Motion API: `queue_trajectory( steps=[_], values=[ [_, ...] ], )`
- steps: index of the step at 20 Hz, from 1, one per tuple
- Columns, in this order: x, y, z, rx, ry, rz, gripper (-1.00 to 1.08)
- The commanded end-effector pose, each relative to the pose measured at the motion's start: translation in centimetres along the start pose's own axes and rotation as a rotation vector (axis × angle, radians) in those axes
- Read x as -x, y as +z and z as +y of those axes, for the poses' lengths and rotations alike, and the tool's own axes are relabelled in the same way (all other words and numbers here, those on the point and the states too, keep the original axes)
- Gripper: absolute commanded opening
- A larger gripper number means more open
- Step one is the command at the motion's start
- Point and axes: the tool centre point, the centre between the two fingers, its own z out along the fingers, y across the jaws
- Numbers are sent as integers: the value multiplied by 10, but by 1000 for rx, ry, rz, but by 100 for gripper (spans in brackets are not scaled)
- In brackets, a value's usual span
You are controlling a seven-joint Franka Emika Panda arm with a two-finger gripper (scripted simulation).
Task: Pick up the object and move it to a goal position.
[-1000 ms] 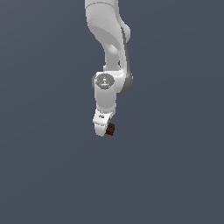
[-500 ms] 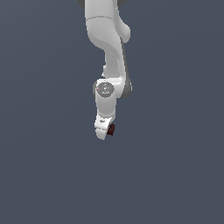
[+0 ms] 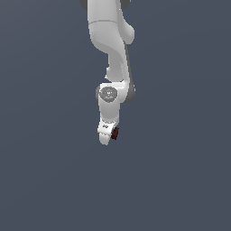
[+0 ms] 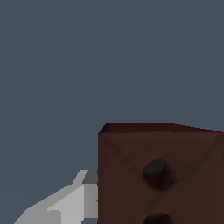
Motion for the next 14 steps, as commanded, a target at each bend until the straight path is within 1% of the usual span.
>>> queue_trajectory(
  steps=[1,8,14],
  values=[
    [0,1,0,-1,0,0,-100],
    [1,-1,2,0,0,0,-100],
    [8,-7,18,0,0,1,-100]
  ],
)
